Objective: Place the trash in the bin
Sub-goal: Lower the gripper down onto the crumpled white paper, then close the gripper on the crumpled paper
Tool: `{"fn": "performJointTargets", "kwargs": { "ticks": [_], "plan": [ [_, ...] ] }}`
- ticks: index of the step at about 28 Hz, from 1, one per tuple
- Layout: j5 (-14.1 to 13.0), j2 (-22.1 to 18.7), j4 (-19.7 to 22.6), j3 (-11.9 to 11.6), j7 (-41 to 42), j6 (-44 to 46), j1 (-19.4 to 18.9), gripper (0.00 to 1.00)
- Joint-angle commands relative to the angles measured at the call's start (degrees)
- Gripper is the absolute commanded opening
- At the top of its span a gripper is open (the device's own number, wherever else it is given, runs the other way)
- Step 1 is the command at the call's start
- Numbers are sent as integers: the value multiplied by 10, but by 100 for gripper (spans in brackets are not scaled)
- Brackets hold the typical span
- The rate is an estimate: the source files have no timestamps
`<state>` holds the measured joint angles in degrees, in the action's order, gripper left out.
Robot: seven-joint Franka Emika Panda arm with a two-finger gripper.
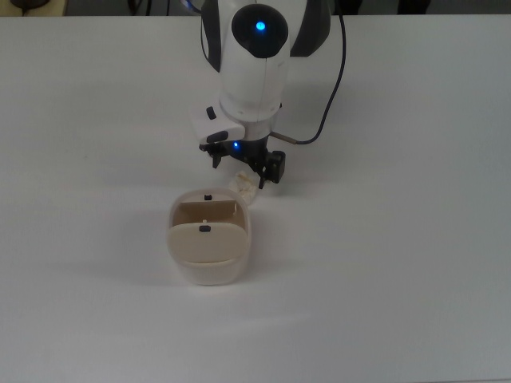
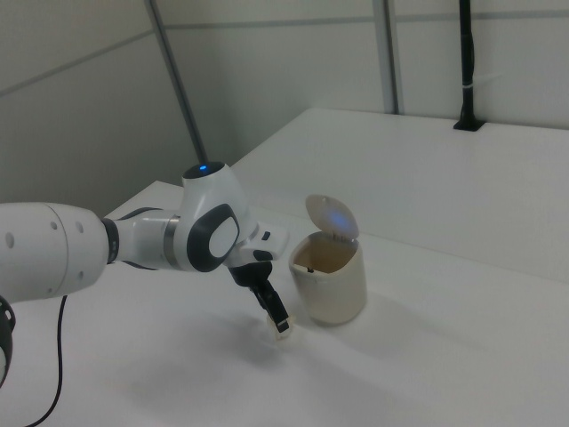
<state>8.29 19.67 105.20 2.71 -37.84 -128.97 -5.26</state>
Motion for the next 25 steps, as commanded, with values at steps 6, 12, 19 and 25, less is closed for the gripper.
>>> {"fn": "performJointTargets", "kwargs": {
  "ticks": [6,12,19,25],
  "plan": [
    [42,30,-4,-4,-15,-41,-2,100],
    [45,37,-3,-4,-13,-58,-3,75],
    [51,39,-3,-4,2,-60,-2,36],
    [51,28,-3,-4,21,-58,-3,29]
  ]
}}
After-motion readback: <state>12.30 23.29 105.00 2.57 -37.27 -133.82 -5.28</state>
